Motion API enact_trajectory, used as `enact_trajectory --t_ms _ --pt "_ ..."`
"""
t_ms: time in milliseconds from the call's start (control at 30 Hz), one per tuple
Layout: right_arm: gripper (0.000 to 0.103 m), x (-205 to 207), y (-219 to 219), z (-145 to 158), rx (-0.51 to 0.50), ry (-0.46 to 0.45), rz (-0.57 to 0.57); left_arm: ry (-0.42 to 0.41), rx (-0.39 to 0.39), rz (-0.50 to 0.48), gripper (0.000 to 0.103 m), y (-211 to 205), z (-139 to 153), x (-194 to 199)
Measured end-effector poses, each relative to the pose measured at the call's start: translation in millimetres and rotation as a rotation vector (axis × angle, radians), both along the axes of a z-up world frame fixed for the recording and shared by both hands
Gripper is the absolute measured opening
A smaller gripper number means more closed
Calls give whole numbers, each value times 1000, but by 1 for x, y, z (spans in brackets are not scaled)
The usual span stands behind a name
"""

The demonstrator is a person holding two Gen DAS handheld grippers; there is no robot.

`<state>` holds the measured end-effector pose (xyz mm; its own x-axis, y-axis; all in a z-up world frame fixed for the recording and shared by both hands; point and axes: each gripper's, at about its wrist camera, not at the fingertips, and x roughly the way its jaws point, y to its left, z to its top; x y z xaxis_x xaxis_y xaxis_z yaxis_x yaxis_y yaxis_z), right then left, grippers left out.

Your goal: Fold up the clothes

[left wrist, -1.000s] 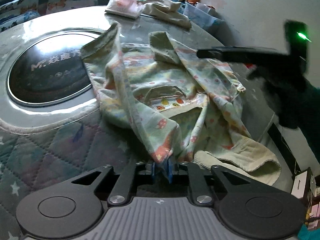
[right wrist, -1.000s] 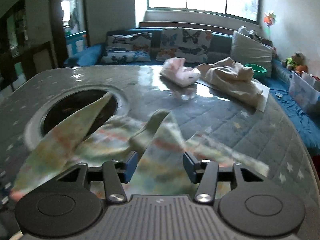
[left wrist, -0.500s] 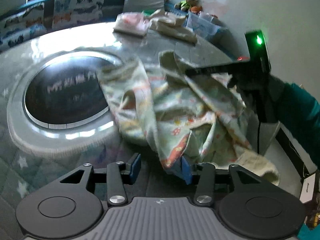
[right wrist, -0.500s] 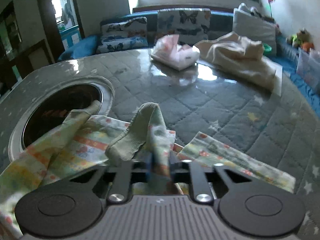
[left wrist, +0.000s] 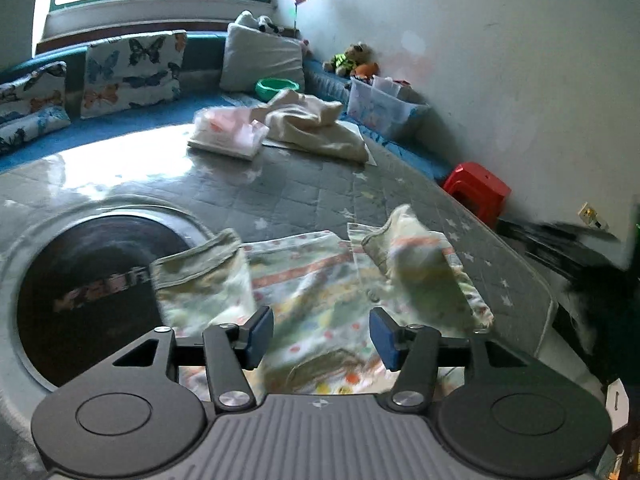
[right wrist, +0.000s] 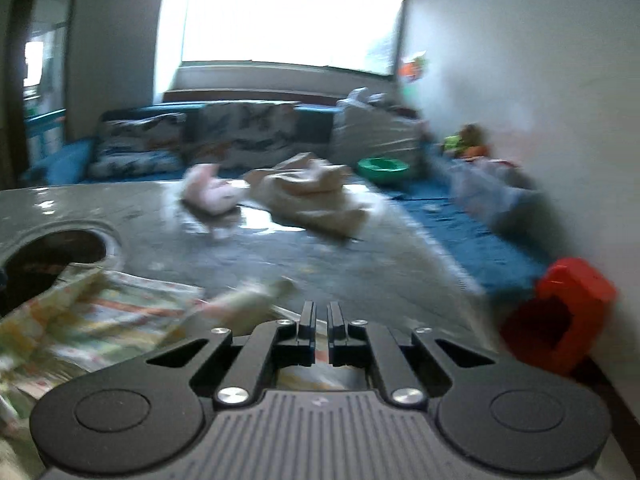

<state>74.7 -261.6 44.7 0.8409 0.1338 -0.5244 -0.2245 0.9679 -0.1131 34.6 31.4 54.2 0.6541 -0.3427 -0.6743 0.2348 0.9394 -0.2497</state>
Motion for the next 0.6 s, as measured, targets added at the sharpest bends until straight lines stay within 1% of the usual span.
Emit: enact_trajectory --t_ms 67,167,200,233,300,433,500,600 --pt "5 -13 -10 -1 -17 12 -34 19 6 -23 60 -10 -9 12" --pt "13 -20 -14 -4 2 44 -25 48 29 -33 63 -21 -25 29" --pt "21 -18 -13 -5 16 53 -12 60 34 -27 63 -23 -30 35" --pt "33 -15 -10 -6 35 59 1 75 36 -14 63 -22 -35 40" --pt "46 -2 -4 -8 89 77 29 93 34 0 63 -19 -43 47" --pt "52 31 7 -14 215 126 77 117 59 58 63 -6 -53 51" --pt "56 49 12 -19 255 154 88 122 69 96 63 2 -54 51" --pt "57 79 23 -35 276 217 77 122 90 158 63 15 -55 48"
